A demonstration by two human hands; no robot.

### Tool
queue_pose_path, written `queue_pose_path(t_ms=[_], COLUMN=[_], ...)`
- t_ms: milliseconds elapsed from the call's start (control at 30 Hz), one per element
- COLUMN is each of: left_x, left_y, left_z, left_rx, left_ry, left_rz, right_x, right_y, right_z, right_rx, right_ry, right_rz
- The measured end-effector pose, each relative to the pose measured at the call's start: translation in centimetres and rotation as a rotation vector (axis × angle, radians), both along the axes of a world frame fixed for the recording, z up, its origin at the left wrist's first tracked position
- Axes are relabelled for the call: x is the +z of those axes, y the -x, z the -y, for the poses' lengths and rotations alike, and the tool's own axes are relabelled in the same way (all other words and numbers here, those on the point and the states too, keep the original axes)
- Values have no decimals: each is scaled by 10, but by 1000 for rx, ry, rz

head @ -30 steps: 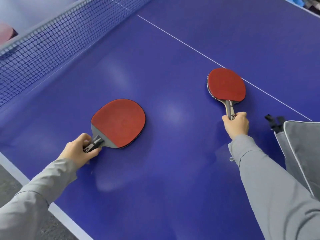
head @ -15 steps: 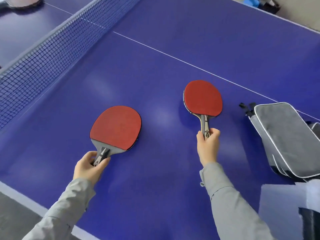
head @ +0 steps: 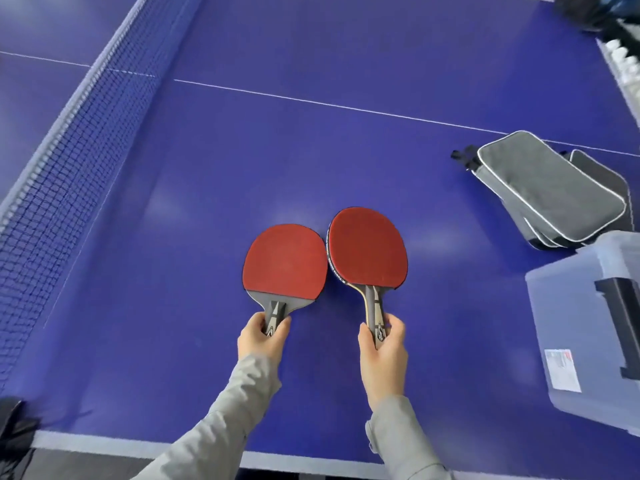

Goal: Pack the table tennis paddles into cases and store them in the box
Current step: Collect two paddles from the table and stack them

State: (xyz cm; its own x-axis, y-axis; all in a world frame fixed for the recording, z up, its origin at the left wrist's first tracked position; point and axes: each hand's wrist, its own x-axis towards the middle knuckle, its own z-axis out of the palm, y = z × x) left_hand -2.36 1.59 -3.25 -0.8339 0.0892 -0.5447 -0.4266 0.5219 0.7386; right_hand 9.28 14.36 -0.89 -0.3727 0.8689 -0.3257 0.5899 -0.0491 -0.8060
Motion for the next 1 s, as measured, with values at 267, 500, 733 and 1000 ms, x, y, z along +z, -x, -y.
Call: queue_pose_path(t_ms=[267,500,733,1000], left_x=[-9,-14,-13,-12], left_y=[3,15,22,26], left_z=[23,38,38,35], left_rx=[-240,-270,-278,-143], left_ry=[-369,-592,-599,-590], left_rz=[308,493,524,645], right_x=[-1,-7,-15,-22], right_y=[24,54,64,60], right_z=[67,99,118,120], right_rx=[-50,-31,41,141], right_ry=[40,72,65,-140], right_rz=[-22,-29,12,163])
